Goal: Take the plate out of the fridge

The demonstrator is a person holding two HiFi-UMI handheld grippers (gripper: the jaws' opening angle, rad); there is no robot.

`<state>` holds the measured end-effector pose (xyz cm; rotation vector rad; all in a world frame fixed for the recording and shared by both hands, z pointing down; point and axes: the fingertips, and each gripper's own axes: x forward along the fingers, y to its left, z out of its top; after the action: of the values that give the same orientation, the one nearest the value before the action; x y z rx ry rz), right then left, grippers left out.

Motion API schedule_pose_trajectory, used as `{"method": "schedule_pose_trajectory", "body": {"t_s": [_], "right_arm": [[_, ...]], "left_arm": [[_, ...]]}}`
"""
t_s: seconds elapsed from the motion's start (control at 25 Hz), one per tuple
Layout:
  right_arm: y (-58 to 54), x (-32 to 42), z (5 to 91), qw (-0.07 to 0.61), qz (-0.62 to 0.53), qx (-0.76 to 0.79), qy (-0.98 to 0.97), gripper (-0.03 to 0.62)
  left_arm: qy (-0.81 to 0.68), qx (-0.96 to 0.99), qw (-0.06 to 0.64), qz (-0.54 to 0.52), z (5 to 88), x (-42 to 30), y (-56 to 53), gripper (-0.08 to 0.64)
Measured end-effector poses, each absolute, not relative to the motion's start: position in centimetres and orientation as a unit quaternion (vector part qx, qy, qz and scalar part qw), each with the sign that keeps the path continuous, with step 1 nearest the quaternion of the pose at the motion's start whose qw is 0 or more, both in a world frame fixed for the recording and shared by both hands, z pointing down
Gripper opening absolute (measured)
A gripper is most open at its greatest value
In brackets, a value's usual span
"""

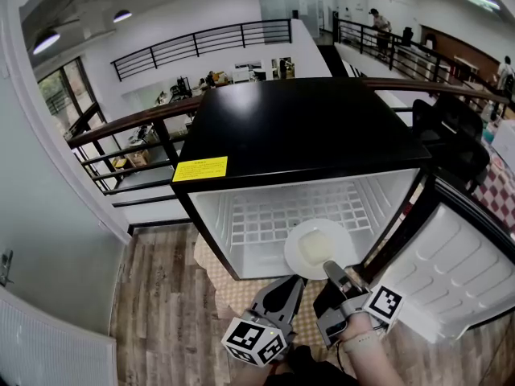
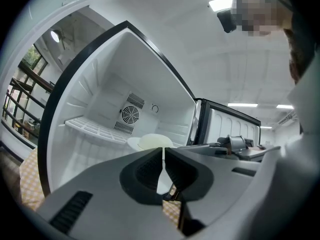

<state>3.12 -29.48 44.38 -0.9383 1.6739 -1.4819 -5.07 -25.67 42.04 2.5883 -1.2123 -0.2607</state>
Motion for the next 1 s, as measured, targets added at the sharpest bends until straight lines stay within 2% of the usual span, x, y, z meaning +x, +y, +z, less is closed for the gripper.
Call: {"method": "schedule_pose_trajectory", "body": {"t_s": [0.44,1.0], "right_arm": [[-27.5,2.6,45.0,0.382,-0.581,-0.342,0.633,0.066],[-24.6,2.0,45.9,0.39,-0.582,-0.339,0.628,0.066]], "left_arm": [[-0.419,0.895,0.128,-0.083,41.9,-5.7,-23.5,0.021],[-0.424,0.894,0.122,-0.08,42.4,-6.6,-21.2,0.021]]}}
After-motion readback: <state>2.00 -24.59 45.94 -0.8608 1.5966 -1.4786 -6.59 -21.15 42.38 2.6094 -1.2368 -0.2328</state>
